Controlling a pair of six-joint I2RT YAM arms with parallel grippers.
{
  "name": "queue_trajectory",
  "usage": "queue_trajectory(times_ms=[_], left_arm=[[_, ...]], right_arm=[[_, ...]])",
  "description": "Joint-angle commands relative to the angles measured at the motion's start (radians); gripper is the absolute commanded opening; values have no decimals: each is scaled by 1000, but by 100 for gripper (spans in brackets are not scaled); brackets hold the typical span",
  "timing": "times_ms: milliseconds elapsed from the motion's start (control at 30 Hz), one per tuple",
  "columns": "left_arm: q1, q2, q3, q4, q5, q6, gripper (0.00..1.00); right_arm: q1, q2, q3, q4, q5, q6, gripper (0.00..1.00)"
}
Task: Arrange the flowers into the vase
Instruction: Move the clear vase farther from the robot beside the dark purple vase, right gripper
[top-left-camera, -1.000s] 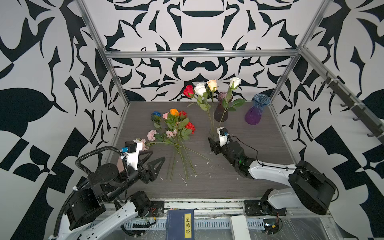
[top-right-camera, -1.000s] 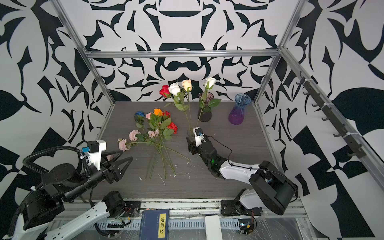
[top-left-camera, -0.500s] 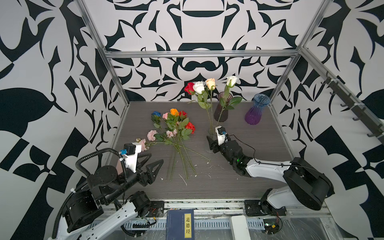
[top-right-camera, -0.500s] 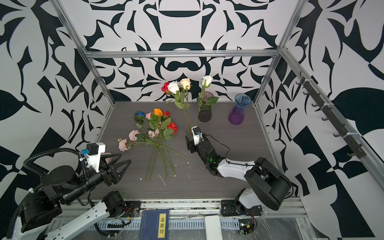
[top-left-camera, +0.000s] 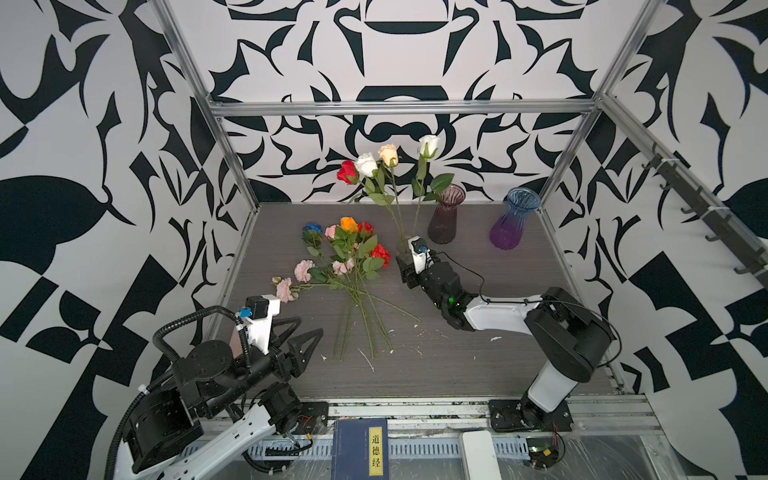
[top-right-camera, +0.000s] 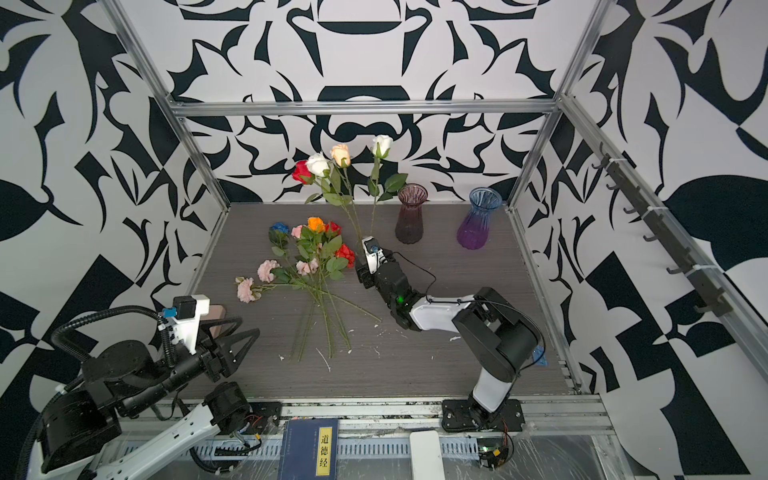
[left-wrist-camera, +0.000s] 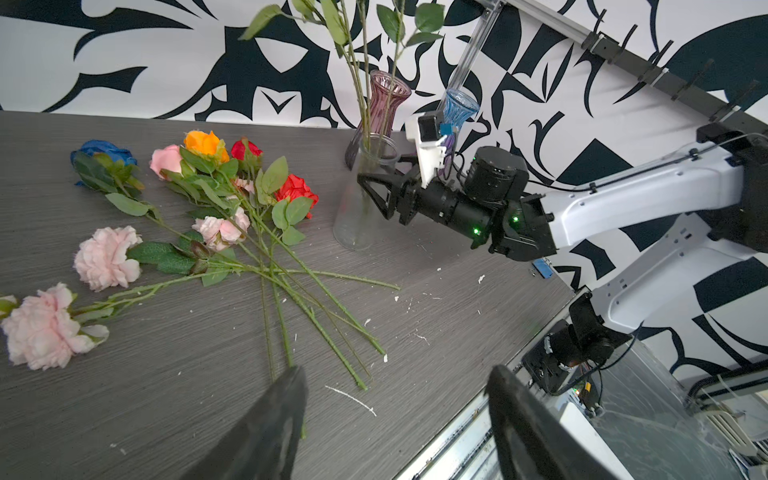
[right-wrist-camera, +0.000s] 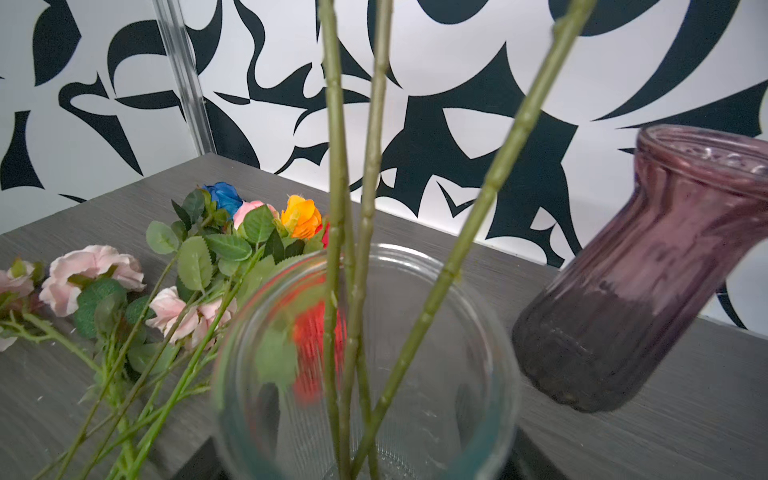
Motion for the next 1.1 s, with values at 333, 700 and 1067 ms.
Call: queue_trajectory(times_ms=[333, 700, 1067], left_arm=[[2, -79, -60, -1, 56, -8, 70], [2, -100, -97, 10, 36, -21, 69], [2, -96, -106, 13, 21, -23, 68]], right_arm=[[-115, 337, 331, 259, -128, -22, 60], [-155, 541, 613, 160, -215, 8, 59], [-155, 666, 800, 75, -260, 26, 57]])
